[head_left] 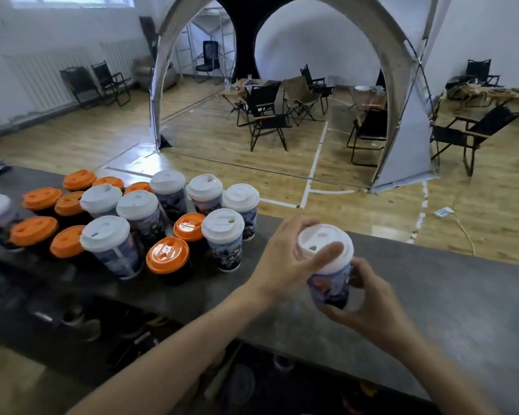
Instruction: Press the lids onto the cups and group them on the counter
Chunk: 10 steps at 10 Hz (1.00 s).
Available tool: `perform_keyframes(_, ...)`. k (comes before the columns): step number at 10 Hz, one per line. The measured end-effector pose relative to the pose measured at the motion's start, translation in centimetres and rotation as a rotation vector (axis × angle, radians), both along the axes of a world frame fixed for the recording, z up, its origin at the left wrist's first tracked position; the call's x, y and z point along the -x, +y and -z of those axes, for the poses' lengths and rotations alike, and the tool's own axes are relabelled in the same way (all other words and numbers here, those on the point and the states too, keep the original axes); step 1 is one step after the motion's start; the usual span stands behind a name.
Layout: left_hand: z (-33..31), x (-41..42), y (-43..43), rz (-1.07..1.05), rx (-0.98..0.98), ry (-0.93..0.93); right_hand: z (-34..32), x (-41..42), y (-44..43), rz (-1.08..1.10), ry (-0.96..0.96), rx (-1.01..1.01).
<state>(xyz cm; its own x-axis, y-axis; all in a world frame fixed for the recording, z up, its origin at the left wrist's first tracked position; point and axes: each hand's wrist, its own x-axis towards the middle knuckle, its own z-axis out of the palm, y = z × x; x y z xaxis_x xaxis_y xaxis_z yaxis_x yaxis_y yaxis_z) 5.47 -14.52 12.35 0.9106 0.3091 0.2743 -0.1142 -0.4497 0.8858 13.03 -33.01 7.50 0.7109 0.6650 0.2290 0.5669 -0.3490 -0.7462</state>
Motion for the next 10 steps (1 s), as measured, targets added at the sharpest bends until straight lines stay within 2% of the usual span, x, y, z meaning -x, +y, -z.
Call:
perform_keyframes(1, 2.4, 4.1, 1.7, -0.099, -0.218, -0.023, 3.3, 1.9, 4.1, -0.089, 0.088, -0.059)
perform_keyframes(3, 5.6, 11.4, 6.1, -0.441, -0.458, -0.113, 7.1, 5.9, 13.6, -0.253, 0.225, -0.128)
perform_keyframes(5, 6.2, 13.4, 8.9, -0.527, -0.475, -0.114, 9.1, 7.3, 18.4, -0.292, 0.241, -0.128)
perform_keyframes(8, 7.7, 13.0, 9.9, -0.524, -0.519, -0.089, 8.9, 6.7, 19.4, -0.284, 0.214, -0.085)
perform_keyframes(10, 6.6, 12.6, 8.9, -0.572, -0.554, -0.139, 8.4, 6.5, 18.7, -0.283, 0.266, -0.048)
